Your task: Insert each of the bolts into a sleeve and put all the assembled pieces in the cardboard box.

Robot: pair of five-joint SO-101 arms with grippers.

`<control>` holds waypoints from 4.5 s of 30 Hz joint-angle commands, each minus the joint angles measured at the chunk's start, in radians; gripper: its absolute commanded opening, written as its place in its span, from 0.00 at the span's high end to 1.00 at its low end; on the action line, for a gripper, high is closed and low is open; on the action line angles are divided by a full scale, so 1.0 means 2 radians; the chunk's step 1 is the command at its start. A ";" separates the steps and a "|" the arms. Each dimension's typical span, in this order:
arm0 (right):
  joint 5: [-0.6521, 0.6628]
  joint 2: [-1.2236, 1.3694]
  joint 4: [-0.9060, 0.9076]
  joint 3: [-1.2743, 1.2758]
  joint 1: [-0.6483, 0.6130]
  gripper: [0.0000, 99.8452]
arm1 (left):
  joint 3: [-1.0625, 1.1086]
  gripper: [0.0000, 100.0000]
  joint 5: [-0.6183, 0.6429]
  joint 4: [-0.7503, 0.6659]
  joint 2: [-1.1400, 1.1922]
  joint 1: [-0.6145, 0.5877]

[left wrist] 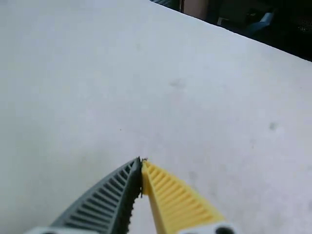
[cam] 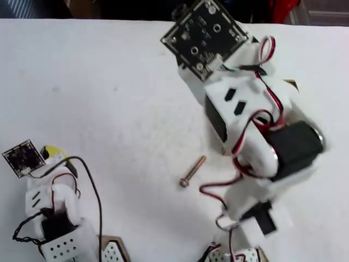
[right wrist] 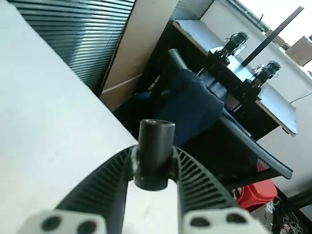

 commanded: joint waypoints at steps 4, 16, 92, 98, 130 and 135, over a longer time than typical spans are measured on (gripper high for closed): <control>-0.008 -0.145 0.021 0.189 0.004 0.98 | -0.002 0.97 -0.005 -0.014 -0.006 0.007; -0.006 -0.292 0.018 0.453 0.004 0.98 | -0.002 0.97 -0.005 -0.013 -0.006 0.007; -0.004 -0.304 -0.433 1.273 0.089 0.98 | -0.002 0.97 -0.005 -0.005 -0.005 0.007; -0.003 -0.237 -0.433 1.244 0.089 0.93 | -0.002 0.97 -0.005 -0.005 -0.005 0.007; -0.003 -0.184 -0.435 1.193 0.089 0.98 | -0.002 0.97 -0.005 0.005 -0.005 0.029; -0.003 -0.188 -0.434 1.186 0.089 0.98 | -0.002 0.97 -0.005 0.005 -0.005 0.029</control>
